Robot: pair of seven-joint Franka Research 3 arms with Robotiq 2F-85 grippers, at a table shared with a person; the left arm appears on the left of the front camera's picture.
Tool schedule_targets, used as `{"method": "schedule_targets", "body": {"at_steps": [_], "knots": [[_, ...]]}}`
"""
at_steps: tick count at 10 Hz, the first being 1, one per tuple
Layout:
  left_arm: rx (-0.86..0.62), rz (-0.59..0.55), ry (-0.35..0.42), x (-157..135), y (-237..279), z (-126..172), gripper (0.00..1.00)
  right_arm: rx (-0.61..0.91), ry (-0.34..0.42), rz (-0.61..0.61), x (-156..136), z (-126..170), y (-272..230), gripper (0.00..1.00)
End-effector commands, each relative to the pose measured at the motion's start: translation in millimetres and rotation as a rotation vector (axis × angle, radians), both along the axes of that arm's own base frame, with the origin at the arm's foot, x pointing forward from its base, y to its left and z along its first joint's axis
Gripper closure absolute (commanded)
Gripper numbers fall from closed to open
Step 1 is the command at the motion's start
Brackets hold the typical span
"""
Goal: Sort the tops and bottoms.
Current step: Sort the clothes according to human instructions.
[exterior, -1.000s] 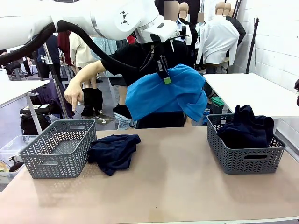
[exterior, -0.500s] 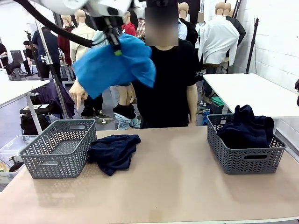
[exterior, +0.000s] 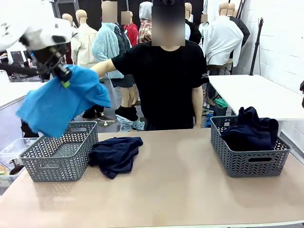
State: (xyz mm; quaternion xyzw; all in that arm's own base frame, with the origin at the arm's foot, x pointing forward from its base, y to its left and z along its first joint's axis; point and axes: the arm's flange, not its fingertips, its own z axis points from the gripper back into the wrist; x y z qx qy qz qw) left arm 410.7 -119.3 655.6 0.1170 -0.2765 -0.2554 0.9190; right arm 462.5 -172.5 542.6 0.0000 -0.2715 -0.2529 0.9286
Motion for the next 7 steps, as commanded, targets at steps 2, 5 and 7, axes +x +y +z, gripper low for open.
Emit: {"method": "schedule_targets", "body": {"at_steps": [2, 5, 7], "knots": [[-0.196, 0.052, -0.059, 17, 41, -47, 1.0, -0.017, 0.013, 0.0, 0, 0, 2, 0.0], [-0.188, 0.08, -0.033, 17, 49, -52, 1.0, -0.017, 0.013, 0.0, 0, 0, 2, 0.0], [-0.188, 0.08, -0.033, 17, 49, -52, 1.0, -0.017, 0.013, 0.0, 0, 0, 2, 0.0]]}}
